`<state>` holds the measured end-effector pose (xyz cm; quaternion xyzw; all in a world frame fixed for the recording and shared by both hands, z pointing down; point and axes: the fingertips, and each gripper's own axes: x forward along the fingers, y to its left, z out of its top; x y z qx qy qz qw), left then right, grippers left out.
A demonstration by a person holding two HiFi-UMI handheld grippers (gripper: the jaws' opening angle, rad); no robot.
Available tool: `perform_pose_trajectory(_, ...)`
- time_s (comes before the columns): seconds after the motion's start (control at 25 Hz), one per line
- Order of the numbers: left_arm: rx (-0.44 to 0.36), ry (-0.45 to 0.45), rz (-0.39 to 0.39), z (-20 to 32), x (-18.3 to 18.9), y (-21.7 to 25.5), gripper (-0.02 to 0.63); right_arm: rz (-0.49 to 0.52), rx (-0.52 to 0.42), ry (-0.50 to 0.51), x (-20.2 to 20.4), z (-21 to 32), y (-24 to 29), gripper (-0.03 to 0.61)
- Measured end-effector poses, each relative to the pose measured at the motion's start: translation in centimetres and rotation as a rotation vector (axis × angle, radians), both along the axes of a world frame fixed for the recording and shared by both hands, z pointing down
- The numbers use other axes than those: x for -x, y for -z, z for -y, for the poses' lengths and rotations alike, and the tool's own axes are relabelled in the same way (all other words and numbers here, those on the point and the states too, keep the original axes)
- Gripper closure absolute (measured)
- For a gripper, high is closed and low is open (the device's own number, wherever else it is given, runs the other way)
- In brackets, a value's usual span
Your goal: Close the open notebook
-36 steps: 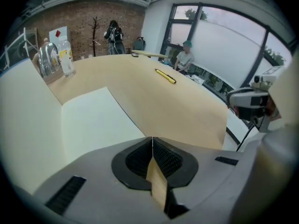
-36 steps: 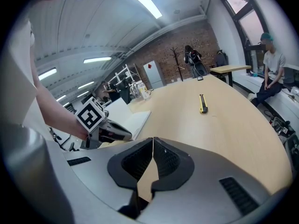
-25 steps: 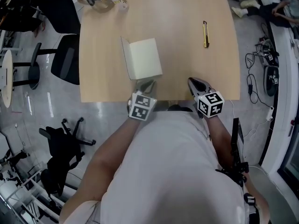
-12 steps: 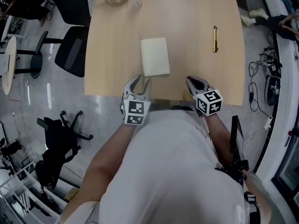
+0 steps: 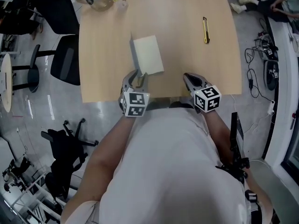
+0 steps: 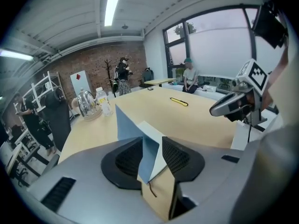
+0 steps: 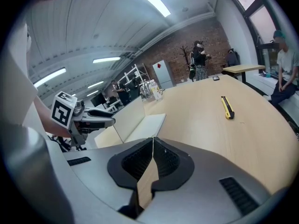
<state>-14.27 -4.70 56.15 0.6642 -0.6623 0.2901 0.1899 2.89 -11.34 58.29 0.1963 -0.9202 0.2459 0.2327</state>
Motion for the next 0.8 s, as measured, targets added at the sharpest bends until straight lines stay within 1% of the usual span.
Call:
perform_pose_trajectory(0.08,0.009,-0.028,0.004,0.3,-0.3,-0.2,0.519,0.0,0.004,-0.022,-0.5,-0.1,0.0,0.561)
perform_pose_trajectory(0.16,0.019,-0.064,0.012,0.9,-0.8,-0.5,0.527,-0.002,0.009,-0.044,-1.0,0.1,-0.2,0.56)
perform_pose_trajectory(0.44,0.056,-0.168,0.01,2.3,-2.7,-1.7,0.545,-0.013,0.026,-0.133,-3.3,0.5,-0.7,0.56)
perform_pose_trajectory(0.52,0.071,-0.213,0.014,2.6,-3.1,-2.3,0.546,-0.014,0.029,-0.154,-3.5,0.5,-0.7,0.561)
perform_pose_trajectory(0.68,0.1,-0.334,0.06,3.6,-4.3,-3.8,0.546,-0.016,0.029,-0.189,-3.9,0.6,-0.7,0.56)
perform_pose_trajectory(0.8,0.141,-0.397,0.087,4.4,-4.8,-5.8,0.546,-0.018,0.032,-0.214,-3.8,0.6,-1.2,0.561)
